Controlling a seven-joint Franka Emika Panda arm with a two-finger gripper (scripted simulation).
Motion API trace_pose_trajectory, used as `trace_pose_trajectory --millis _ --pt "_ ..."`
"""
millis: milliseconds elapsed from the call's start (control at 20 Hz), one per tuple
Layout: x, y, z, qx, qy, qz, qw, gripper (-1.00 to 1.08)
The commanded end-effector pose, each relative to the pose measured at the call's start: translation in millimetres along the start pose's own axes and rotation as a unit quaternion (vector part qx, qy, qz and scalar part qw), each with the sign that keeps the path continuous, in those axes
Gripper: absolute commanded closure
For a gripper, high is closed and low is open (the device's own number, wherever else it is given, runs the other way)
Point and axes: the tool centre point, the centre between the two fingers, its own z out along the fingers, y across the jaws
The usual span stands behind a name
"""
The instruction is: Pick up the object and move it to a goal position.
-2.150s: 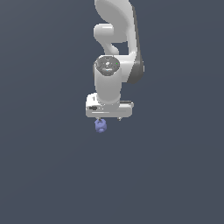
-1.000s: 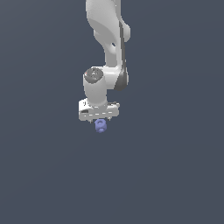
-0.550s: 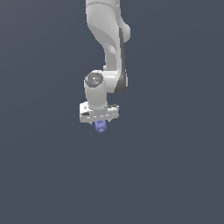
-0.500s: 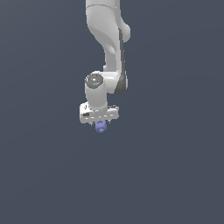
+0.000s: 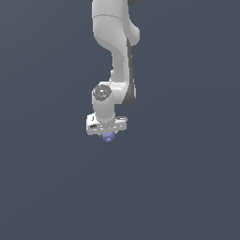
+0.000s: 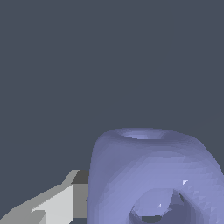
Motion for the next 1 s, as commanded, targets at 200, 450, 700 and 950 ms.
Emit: trace_pose_trajectory --millis 200,450,700,950 --pt "0.2 -0.2 0.8 0.000 0.000 0.000 1.0000 1.08" --pt "-0.1 0.4 -0.2 0.000 0.000 0.000 1.0000 1.08" --pt "1.1 1.8 -11.1 0.000 0.000 0.000 1.0000 1.08" --pt "3.9 5.1 -37.3 0.000 0.000 0.000 1.0000 1.08"
